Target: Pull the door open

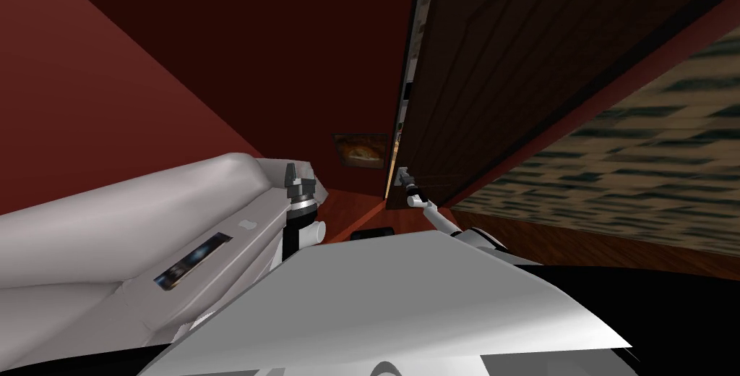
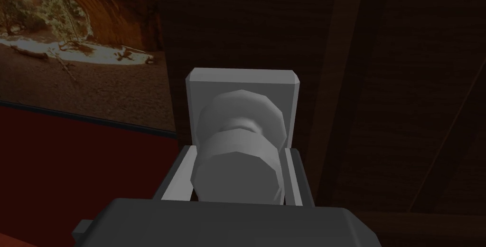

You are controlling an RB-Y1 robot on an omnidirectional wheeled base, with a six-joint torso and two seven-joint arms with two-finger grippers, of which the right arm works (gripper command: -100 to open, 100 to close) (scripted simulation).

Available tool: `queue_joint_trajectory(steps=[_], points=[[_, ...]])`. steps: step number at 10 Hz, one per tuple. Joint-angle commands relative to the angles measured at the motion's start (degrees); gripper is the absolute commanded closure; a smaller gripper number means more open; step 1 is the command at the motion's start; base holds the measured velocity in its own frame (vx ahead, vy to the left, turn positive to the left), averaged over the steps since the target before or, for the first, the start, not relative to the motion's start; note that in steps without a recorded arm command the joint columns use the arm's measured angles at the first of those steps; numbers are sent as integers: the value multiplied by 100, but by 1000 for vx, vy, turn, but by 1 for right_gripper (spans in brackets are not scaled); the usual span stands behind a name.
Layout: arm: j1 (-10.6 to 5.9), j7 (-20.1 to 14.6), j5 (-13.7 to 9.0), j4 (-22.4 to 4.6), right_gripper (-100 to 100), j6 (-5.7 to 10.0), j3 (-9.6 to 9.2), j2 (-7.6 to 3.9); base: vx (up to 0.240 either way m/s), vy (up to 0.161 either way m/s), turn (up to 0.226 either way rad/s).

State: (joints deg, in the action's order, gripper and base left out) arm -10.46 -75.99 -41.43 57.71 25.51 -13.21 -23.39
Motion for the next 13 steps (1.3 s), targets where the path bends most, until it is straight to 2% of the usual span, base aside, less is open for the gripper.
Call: queue_joint_trajectory(steps=[1,4,5,13], points=[[6,3,2,2,100,-6,-11,11,-14,-5,13],[6,3,2,2,100,-6,-11,11,-3,-1,1],[42,-142,9,53,100,20,-121,-110,-107,-48,145],[234,-913,41,345,100,180,-716,-700,-212,-104,148]])
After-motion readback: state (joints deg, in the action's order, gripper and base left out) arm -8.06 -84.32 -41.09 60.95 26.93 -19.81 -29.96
